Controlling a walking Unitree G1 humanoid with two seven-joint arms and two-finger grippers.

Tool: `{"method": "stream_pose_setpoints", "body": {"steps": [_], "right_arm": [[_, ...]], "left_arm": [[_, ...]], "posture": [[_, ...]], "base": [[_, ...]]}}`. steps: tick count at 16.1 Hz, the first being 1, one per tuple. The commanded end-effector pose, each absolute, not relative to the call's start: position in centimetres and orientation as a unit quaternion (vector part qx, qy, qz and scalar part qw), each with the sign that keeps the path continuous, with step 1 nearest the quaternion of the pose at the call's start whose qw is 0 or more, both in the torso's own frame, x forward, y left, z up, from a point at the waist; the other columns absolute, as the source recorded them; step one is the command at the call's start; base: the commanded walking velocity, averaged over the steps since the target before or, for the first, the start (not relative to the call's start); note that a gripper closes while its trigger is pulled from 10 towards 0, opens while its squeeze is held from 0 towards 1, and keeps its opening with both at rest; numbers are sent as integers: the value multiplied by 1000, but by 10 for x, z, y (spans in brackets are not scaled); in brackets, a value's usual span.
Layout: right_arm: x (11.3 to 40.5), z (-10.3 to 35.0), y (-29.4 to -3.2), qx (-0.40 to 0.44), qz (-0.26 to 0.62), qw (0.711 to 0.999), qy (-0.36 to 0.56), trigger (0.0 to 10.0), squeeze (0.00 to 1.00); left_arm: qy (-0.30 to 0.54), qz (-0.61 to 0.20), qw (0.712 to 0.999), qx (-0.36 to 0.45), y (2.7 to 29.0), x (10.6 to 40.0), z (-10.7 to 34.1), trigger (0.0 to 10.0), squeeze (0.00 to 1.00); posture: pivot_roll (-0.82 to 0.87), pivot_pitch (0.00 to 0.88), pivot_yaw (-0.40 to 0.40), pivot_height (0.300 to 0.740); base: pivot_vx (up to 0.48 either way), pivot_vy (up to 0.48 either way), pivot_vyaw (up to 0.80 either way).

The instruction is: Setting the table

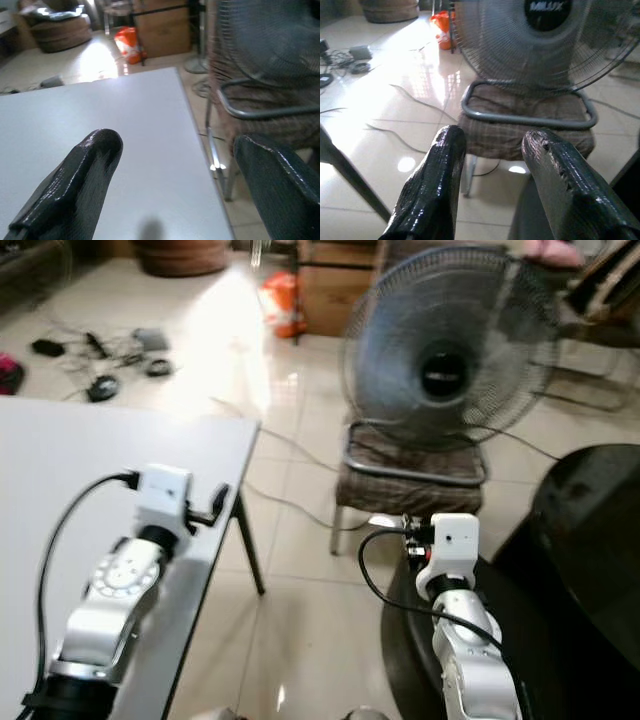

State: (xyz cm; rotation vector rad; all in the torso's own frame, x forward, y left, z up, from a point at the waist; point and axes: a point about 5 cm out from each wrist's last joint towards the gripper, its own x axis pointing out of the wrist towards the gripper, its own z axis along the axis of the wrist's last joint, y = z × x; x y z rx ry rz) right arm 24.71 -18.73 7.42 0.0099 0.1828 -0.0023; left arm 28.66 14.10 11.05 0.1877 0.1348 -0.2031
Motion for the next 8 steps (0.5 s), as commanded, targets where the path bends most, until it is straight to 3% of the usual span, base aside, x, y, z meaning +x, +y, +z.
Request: {"method": "stream_pose_setpoints", "body": {"steps": [1, 8], "right_arm": [[250, 77, -192, 14, -11, 996, 89, 10000, 0], [251, 84, -197, 12, -22, 999, 48, 10000, 0]], "left_arm": [[52, -119, 986, 100, 134, 287, 117, 10000, 0], [50, -145, 983, 105, 125, 290, 116, 10000, 0]], "posture": [[-18, 64, 12, 740], [-41, 57, 19, 740]], "base": [[0, 0, 0], [0, 0, 0]]}}
